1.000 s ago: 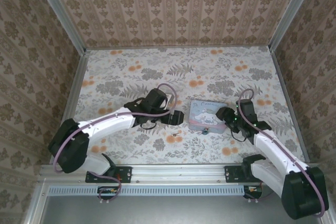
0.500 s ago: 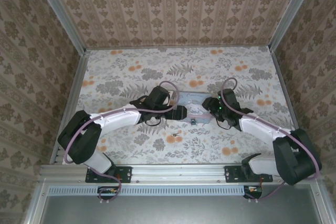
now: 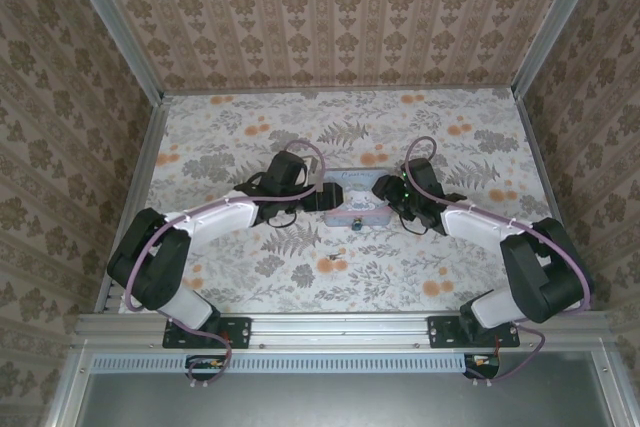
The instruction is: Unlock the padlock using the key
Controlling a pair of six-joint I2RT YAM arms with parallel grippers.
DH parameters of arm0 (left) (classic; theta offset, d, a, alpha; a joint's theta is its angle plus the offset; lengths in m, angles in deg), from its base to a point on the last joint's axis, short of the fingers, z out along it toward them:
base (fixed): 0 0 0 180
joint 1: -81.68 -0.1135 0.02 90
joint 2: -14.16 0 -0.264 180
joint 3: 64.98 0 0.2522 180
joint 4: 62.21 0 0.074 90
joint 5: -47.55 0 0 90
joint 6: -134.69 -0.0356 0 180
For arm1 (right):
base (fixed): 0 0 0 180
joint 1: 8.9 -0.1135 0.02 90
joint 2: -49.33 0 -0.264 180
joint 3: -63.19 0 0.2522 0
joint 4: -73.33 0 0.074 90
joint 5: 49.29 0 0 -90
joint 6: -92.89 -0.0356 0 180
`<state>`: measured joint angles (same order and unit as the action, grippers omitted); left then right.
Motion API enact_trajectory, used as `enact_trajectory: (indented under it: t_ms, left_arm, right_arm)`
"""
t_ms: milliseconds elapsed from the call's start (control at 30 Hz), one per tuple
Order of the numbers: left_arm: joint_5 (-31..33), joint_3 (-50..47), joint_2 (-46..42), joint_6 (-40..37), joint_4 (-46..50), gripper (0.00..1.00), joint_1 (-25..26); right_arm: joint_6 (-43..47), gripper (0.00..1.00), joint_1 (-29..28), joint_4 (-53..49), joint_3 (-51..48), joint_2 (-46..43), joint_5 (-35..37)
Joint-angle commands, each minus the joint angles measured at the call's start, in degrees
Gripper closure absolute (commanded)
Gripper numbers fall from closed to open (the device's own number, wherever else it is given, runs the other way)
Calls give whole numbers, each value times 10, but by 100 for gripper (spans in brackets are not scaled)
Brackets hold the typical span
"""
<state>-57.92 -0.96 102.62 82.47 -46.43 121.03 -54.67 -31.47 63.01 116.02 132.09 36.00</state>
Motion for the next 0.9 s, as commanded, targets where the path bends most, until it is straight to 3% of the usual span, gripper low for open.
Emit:
enact_trajectory:
  t_ms: [0, 233, 400, 633, 867]
  left_arm:
    - [-10, -1, -22, 8, -8, 0, -20]
    - [-4, -36, -96, 5, 27, 0, -61]
    - [-2, -52, -121, 3, 43, 0, -85]
    - [-20, -67, -126, 12, 47, 0, -128]
    - [-29, -81, -163, 14, 69, 0, -162]
  right_arm:
    - [29, 34, -4, -54, 18, -21, 18]
    - [83, 32, -17, -228, 37, -147, 63]
    - [104, 32, -87, -317, 55, -176, 74]
    - [73, 33, -245, -328, 69, -114, 124]
    - [62, 34, -332, -323, 124, 10, 158]
